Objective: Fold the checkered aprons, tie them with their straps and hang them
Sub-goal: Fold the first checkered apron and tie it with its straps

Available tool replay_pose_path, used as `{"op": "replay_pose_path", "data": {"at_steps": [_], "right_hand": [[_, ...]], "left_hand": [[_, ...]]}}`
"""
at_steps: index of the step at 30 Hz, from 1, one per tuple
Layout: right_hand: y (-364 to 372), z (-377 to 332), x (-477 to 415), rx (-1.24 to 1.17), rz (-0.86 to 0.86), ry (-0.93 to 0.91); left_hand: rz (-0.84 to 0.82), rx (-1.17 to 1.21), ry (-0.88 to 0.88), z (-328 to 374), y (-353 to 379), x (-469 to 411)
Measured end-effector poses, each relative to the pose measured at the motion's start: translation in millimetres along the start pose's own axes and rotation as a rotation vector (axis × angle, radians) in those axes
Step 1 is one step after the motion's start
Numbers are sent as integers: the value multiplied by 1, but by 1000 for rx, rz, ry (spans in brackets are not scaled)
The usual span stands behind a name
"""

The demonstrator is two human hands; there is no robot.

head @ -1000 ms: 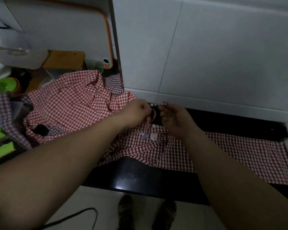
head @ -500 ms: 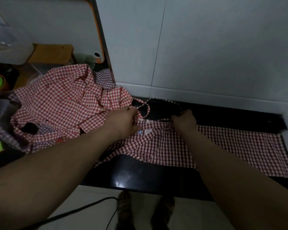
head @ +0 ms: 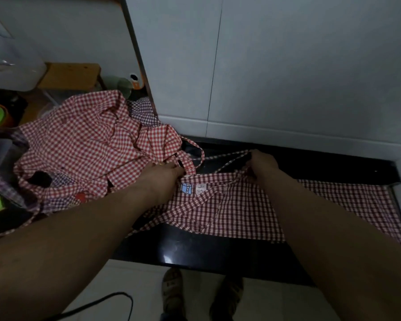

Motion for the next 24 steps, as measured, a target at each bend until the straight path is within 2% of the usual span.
{"op": "replay_pose_path", "data": {"at_steps": [1, 3, 6, 8, 9, 11, 13, 17, 20, 22, 24], "right_hand": [[-1, 0, -3, -63, -14, 20], [0, -10, 0, -13, -34, -43], [10, -30, 24, 219, -79, -230], [22, -34, 41, 237, -185, -297], [28, -34, 51, 226, -252, -313], [35, -37, 69, 225, -363, -338], [31, -49, 84, 224, -391, -403], [18, -94, 125, 101, -379, -629], [22, -114, 143, -16, -425, -659], [39, -114, 143, 138, -452, -694], [57, -100, 133, 493, -345, -781]], "left_hand": [[-2, -6, -5, -1, 0, -1], [17, -25, -18, 2, -2, 1], [266, -64, 16, 24, -29, 6], [422, -18, 114, 58, -45, 1], [433, 4, 184, 77, -44, -5], [327, 25, 285, 111, -21, -25], [193, 41, 273, 122, 10, -37], [183, 72, 256, 113, 29, -40], [154, 96, 260, 112, 28, -43], [137, 120, 239, 114, 28, -44], [158, 128, 216, 116, 25, -37]]}}
Point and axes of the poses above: each hand's wrist, its own x-axis away from the middle knuckle, its own y-axis out of the palm, z = x × y, the point moved 9 cm from there along -x, towards the middle knuckle, and after that the axes turned 12 degrees about y, right-handed, at the moved point
